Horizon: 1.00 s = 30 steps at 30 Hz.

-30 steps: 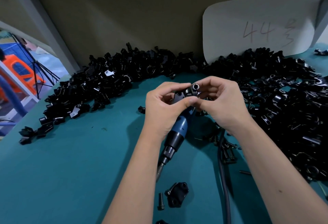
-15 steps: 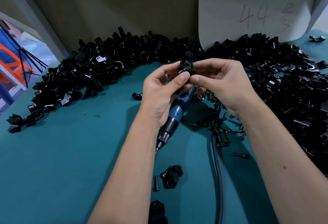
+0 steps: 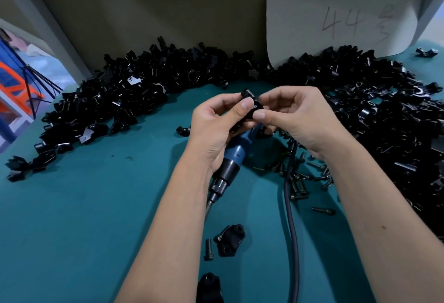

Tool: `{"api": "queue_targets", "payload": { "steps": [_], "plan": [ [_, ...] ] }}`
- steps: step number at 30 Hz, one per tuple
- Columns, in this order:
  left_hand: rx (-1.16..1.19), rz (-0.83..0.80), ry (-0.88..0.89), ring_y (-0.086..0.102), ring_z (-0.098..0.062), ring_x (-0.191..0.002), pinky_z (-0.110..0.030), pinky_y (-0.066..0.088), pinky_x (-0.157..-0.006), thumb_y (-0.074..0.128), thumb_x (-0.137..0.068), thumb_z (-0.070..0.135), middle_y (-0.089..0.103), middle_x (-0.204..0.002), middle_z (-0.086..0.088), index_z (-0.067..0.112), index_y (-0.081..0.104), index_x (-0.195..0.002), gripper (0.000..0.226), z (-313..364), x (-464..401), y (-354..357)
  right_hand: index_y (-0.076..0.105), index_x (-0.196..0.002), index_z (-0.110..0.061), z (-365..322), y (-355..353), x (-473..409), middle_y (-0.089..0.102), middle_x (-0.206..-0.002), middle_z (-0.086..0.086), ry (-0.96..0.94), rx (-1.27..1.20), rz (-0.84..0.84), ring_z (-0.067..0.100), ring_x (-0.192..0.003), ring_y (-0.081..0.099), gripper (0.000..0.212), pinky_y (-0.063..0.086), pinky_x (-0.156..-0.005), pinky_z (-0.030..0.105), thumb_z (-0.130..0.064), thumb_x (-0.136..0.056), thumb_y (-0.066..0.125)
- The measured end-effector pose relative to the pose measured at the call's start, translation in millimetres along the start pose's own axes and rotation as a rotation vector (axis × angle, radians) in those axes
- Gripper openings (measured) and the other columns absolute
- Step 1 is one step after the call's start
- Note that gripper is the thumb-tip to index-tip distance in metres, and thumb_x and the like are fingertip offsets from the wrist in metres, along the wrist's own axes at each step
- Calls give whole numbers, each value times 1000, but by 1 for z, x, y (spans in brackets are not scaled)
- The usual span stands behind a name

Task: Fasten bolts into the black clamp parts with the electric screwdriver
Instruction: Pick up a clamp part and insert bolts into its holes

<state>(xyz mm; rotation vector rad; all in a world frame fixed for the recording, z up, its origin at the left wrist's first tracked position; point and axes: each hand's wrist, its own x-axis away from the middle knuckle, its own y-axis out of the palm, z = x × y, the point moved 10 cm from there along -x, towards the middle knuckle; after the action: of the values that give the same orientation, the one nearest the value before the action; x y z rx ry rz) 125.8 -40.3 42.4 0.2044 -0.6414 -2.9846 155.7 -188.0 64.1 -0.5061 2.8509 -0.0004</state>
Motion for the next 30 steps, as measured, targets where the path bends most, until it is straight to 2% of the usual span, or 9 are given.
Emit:
{"api": "queue_targets", "payload": {
  "steps": [2,3,5,7,11,15,21,25,30],
  "plan": [
    [30,57,0,73,-16,-69,-22,58,-65,83,-71,16,77,-84,-6,11,78,-86,16,0,-1,-5,77,-92,-14,5,-9,-1,74,-75,3,19,43,94,14,-65,69,22,60,-59,29,-33,-82,83],
    [40,103,-3,72,-16,-67,-22,59,-65,83,-73,15,77,-82,-5,9,77,-88,17,-1,-2,-11,76,-89,-14,8,-19,-2,73,-72,1,29,195,185,15,-63,69,21,61,-59,32,-35,-91,79],
    [60,209,-18,69,-16,-63,-22,59,-64,81,-81,10,75,-78,-1,5,75,-95,16,-3,-3,-25,75,-84,-16,10,-32,-1,72,-70,0,53,721,299,21,-65,70,18,60,-65,35,-29,-96,72],
    [96,282,-39,69,-18,-67,-20,58,-64,79,-88,8,73,-77,-1,2,75,-97,11,-6,-4,-38,75,-87,-18,17,-25,1,72,-79,3,128,1016,246,28,-75,69,8,55,-71,32,-26,-91,74],
    [144,310,-52,68,-20,-73,-19,57,-65,78,-90,9,73,-82,-4,3,77,-93,7,-8,-5,-45,71,-97,-17,28,-6,1,67,-87,8,225,1192,125,36,-83,66,19,55,-72,37,-27,-85,81],
    [132,298,-54,69,-19,-70,-20,58,-66,79,-90,10,73,-81,-3,4,77,-93,7,-9,-6,-45,72,-88,-14,33,-11,0,70,-86,8,267,1142,136,32,-79,67,6,59,-75,40,-16,-88,77],
    [57,247,-32,71,-19,-69,-21,58,-69,78,-90,9,74,-83,-3,2,74,-102,14,-9,-8,-42,71,-77,-26,28,-46,1,67,-76,-2,246,808,257,9,-63,60,20,44,-56,18,-13,-90,80],
    [-121,166,38,72,-21,-67,-26,59,-69,79,-88,5,75,-92,-5,10,76,-95,9,-8,-10,-31,81,-91,-24,12,-33,0,69,-69,-4,68,315,236,10,-56,57,18,52,-58,23,-11,-98,70],
    [-251,73,100,72,-19,-69,-27,59,-67,84,-84,6,77,-92,-3,7,74,-103,21,-6,-11,-22,78,-94,-15,-5,-8,-5,74,-76,5,-46,74,107,16,-60,60,8,52,-58,23,-8,-95,74]
  ]
}}
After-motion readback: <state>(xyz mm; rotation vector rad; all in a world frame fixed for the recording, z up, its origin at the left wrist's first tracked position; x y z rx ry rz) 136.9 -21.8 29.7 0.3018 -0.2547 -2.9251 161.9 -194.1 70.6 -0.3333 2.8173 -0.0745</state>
